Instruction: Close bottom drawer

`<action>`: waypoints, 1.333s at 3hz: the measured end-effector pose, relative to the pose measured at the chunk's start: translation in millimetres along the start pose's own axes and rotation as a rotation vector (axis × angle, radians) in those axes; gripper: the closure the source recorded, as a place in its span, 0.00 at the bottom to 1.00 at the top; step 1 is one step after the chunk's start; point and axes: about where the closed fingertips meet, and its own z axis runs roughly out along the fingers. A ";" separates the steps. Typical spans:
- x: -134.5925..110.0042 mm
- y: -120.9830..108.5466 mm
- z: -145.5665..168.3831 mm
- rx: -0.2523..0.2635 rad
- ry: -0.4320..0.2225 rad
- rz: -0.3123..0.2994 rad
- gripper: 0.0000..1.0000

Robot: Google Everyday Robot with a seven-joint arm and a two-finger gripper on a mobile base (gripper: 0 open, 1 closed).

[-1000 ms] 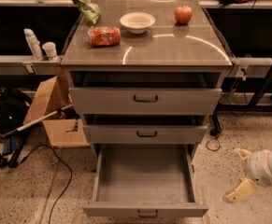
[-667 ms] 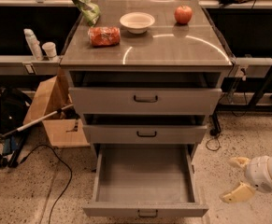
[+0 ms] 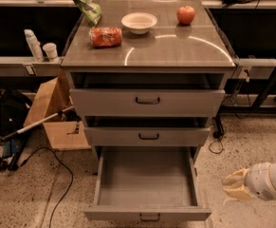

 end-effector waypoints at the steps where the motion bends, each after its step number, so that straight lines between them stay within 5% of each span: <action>1: -0.1 0.7 0.8 0.001 0.001 -0.003 0.99; 2: -0.2 1.9 2.3 0.004 0.003 -0.007 1.00; 4: 53.2 -17.1 41.6 -0.013 0.007 0.055 1.00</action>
Offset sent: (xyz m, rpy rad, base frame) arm -0.0020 0.0022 -0.0010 -0.0175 -0.0149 0.0030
